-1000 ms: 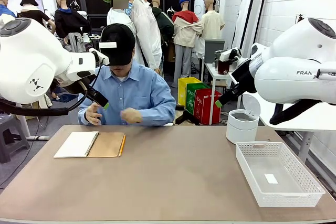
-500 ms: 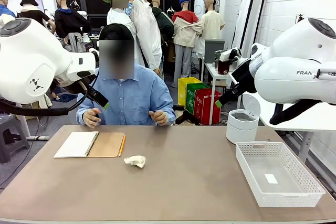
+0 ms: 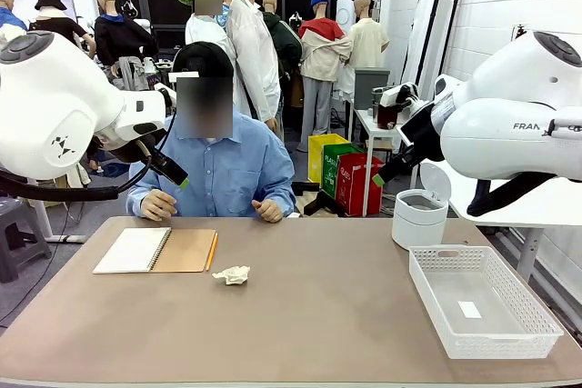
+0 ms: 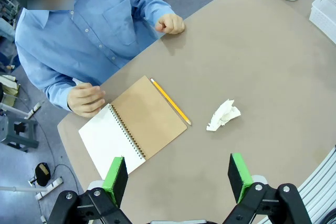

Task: Sort the paper based on its condition.
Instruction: If a person hands you a paper, place it in the Organizing basket , and if it's crumpled, put it in the Trash can.

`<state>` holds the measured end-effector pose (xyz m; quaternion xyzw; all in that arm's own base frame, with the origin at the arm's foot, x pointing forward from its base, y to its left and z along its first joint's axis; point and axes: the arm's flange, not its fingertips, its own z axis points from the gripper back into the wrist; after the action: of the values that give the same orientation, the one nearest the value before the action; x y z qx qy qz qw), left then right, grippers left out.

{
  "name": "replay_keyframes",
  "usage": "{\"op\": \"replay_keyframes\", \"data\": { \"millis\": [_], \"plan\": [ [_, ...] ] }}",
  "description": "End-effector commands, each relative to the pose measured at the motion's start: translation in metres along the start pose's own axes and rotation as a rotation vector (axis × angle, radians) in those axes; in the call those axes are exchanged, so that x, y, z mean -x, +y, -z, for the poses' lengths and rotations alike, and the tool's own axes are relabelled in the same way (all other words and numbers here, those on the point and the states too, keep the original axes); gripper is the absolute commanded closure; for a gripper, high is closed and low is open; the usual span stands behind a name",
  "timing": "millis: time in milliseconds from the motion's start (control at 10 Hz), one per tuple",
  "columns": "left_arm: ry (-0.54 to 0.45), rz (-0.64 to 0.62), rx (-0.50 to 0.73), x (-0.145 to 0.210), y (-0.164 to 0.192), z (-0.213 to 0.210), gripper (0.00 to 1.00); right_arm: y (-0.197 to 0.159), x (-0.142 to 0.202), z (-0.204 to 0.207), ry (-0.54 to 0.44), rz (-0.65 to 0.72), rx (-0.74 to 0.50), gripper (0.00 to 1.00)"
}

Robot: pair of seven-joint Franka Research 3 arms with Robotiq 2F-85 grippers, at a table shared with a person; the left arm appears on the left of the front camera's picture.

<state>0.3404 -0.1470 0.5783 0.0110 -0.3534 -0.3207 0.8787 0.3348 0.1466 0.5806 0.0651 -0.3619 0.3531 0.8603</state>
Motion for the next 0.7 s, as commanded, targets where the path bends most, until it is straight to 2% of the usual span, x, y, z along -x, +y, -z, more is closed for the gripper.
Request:
{"op": "replay_keyframes", "data": {
  "millis": [0,300,600],
  "plan": [
    [0.000,0.004,0.000,0.000,0.000,0.000,0.00,0.016,-0.009,0.015,0.018,-0.033,-0.047,0.00],
    [0.000,0.004,0.000,0.000,0.000,0.000,0.00,0.048,-0.026,0.051,0.037,-0.110,-0.097,0.00],
    [0.000,0.004,0.000,0.000,0.000,0.000,0.00,0.066,-0.033,0.086,0.034,-0.128,-0.119,0.00]
  ]
}}
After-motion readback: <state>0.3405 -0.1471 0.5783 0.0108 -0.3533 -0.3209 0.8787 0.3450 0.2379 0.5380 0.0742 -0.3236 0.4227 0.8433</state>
